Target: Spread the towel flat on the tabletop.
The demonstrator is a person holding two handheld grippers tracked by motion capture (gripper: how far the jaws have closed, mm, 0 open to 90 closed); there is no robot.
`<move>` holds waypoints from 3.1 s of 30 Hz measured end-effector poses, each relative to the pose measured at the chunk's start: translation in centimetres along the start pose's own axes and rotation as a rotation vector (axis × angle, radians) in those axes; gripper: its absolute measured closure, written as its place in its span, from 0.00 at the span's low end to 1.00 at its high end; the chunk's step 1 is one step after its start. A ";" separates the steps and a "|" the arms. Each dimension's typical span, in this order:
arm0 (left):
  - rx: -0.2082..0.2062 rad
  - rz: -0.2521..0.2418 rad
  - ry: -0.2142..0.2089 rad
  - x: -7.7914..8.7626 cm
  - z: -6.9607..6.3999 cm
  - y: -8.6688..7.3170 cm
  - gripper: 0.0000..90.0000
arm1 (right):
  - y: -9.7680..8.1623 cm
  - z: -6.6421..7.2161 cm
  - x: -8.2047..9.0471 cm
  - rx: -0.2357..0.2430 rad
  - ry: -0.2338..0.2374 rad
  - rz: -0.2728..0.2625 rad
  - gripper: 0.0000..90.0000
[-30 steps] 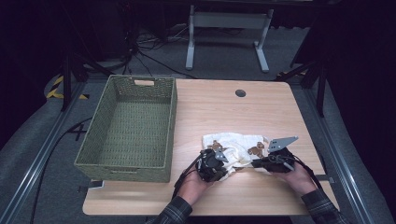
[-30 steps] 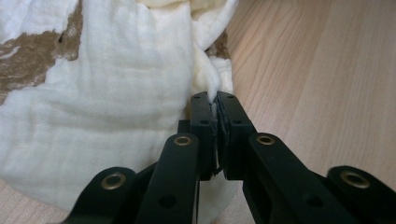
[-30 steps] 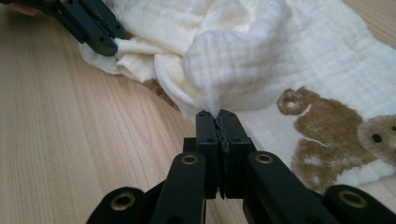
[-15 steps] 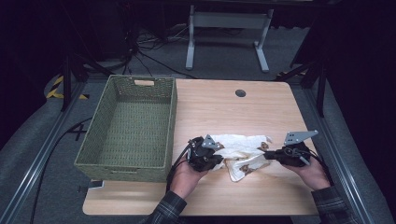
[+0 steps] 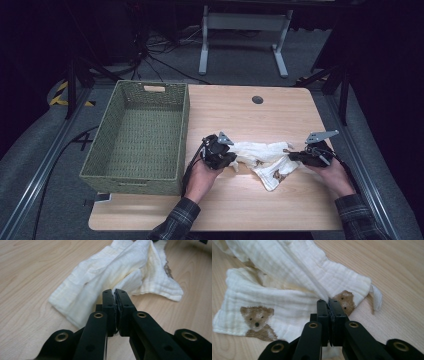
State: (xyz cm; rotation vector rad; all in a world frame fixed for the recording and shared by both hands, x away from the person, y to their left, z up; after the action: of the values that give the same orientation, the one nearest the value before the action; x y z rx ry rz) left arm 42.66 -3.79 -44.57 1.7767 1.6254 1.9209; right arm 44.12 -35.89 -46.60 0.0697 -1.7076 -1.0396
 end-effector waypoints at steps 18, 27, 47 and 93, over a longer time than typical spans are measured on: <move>-0.021 0.017 0.054 0.5 -0.1 0.1 0.75 | 1.3 5.3 0.6 0.103 0.087 -0.038 0.78; -0.082 0.066 -0.046 -1.0 -3.2 -0.6 0.83 | 1.6 7.5 0.0 0.132 0.153 -0.030 0.77; -0.109 0.150 0.035 -4.3 -2.2 -2.1 0.91 | 0.8 11.3 -2.0 0.228 0.182 0.055 0.69; -0.018 0.041 -0.010 3.2 -4.3 -3.8 0.97 | -3.7 6.1 5.0 0.116 0.113 -0.042 0.97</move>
State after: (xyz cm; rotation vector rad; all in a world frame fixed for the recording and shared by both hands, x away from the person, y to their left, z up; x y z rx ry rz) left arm 36.18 -2.76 -44.10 1.8243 1.5761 1.9342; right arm 35.56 -37.10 -45.47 0.2355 -1.6679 -0.9487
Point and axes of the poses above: each handheld gripper's, and its own axes: x roughly backward along the jaws, y roughly out of its top, z roughly to its left, the point moved 4 cm from there along -x, roughly forward along the jaws, and after that the axes turned 7 degrees about x, right-handed, at the moved point
